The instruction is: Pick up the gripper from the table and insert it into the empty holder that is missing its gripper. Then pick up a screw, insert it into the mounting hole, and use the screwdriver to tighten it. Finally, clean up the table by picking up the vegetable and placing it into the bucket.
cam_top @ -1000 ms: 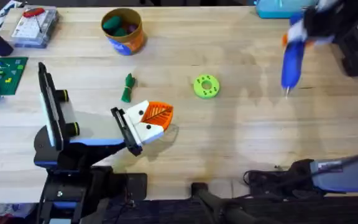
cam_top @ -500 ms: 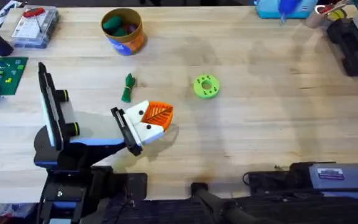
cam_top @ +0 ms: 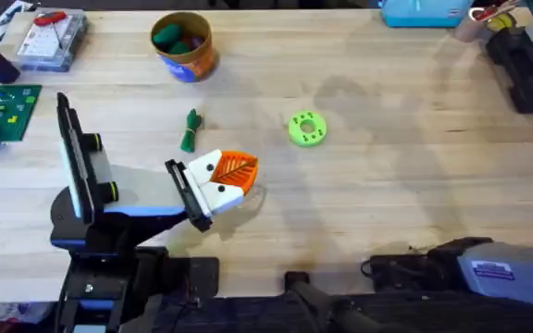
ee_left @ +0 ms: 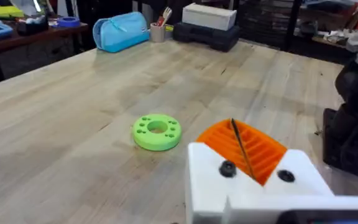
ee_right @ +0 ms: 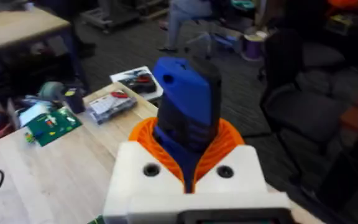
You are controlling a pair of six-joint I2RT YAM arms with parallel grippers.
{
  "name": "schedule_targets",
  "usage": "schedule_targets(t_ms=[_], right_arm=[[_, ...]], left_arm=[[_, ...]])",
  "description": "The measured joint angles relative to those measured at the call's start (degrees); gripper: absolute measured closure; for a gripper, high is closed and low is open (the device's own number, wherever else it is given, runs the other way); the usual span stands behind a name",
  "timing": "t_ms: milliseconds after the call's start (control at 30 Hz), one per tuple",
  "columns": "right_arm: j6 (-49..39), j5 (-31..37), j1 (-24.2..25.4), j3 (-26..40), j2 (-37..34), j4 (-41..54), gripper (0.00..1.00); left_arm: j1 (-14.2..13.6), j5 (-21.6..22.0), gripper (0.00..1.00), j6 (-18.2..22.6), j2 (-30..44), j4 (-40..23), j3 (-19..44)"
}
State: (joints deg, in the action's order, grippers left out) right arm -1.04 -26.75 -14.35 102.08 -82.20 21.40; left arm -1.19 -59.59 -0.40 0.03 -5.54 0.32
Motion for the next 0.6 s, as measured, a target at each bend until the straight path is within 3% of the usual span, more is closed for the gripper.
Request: schedule_targets(t_ms=[300,600], right_arm=[[4.45,-10.13,-0.80,-15.93,2.08,-21.46,0.975],[14.87,-17.49,-1.07,-35.96,6.50,-51.18,0.975]], left_arm=[[0.00,-0.02,0.989,0.00,0.00,0.00,0.00],[0.00,0.00,0.989,0.00,0.00,0.00,0.00]])
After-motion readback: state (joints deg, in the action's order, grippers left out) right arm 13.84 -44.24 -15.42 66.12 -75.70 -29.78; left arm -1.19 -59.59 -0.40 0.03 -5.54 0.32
